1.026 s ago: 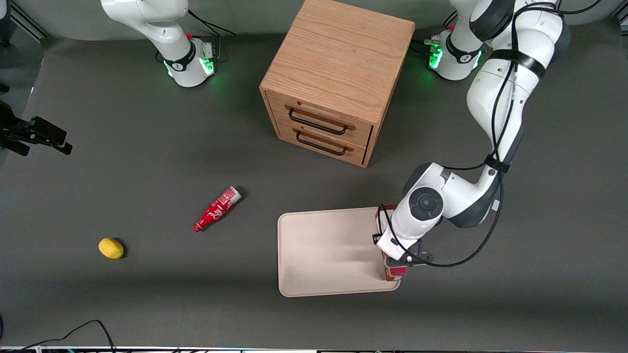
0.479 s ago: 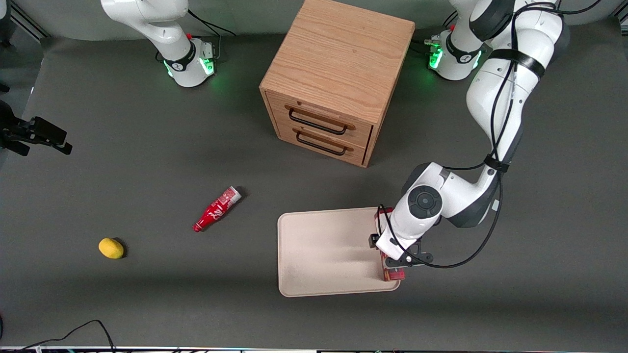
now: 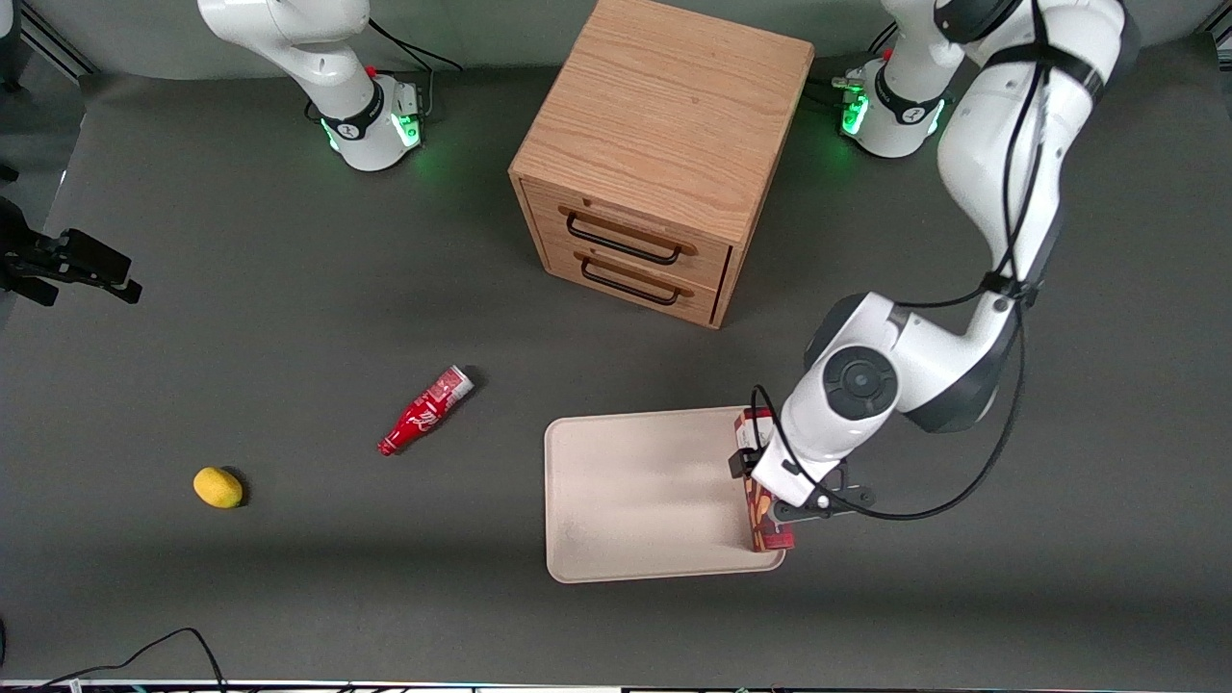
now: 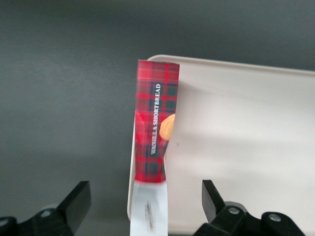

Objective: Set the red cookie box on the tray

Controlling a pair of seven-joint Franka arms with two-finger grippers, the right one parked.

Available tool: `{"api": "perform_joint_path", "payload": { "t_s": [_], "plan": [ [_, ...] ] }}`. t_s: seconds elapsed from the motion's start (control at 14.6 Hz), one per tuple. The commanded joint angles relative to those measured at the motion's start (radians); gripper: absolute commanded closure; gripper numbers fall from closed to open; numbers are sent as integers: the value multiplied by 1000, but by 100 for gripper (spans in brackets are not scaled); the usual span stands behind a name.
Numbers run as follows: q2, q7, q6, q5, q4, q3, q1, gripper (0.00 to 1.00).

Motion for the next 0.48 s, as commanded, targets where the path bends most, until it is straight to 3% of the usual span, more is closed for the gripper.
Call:
{"api": "perform_joint_path", "payload": {
  "t_s": [0.0, 0.14, 0.21, 0.41],
  "plan": [
    [-167, 93, -171, -116, -31, 31, 18, 0],
    [-275, 267, -334, -282, -3, 135, 24, 0],
    [-338, 340, -403, -328, -3, 210, 23, 0],
    [-483, 544, -627, -367, -6, 348, 24, 0]
  ]
}}
